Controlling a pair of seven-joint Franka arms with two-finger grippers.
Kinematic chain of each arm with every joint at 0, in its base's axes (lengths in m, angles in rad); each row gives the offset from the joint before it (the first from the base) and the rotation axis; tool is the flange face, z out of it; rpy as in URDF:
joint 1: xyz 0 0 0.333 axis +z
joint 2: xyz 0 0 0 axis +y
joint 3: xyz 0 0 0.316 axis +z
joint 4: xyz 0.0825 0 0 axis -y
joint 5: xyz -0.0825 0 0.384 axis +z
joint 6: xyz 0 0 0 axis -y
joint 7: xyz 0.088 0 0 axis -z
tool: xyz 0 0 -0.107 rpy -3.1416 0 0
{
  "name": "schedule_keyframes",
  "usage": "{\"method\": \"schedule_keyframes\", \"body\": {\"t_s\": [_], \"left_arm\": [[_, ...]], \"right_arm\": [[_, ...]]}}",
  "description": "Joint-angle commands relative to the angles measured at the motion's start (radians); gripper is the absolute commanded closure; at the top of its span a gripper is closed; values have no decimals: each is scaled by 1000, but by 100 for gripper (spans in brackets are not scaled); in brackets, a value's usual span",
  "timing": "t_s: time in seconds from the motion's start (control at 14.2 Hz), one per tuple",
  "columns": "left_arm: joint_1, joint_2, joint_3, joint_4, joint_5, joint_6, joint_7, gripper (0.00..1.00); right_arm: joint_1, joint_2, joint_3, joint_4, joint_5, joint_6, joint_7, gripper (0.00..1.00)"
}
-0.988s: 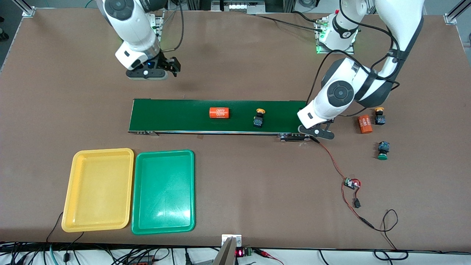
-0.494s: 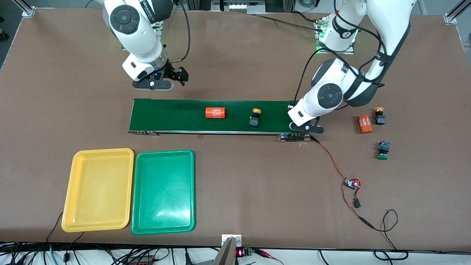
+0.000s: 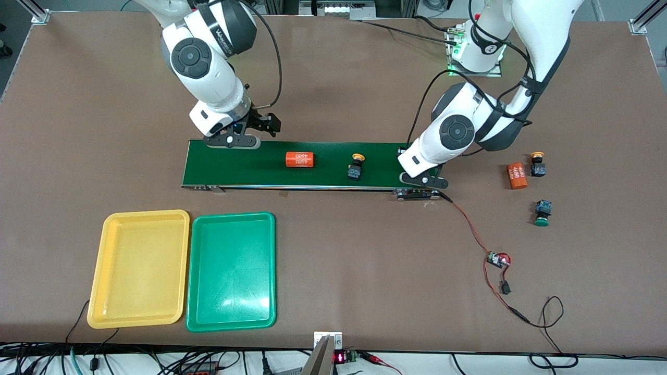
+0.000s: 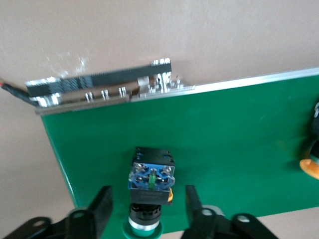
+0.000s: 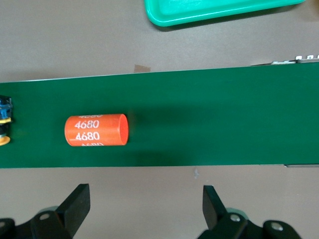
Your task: Sort buttons by color to trays
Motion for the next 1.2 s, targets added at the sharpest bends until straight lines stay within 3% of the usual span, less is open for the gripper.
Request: {"method": "schedule_keyframes", "body": {"t_s": [0.0, 0.35, 0.64, 0.78, 1.13], "left_arm": [[49, -108, 11, 5, -19, -12, -2, 0], [290, -135, 16, 5, 14, -10, 8, 0], [431, -58, 67, 20, 198, -7, 47, 0], [459, -12, 126, 39, 208, -7, 97, 0], [550, 126, 129, 152, 208, -6, 375, 0]], "right_arm": [[33, 17, 2, 18, 7, 19, 72, 0], [79, 81, 0, 16, -40, 70, 115, 0], [89, 119, 2, 18, -97, 107, 101, 0], [92, 126, 2, 18, -97, 116, 99, 0], [92, 127, 2, 18, -97, 116, 104, 0]]}}
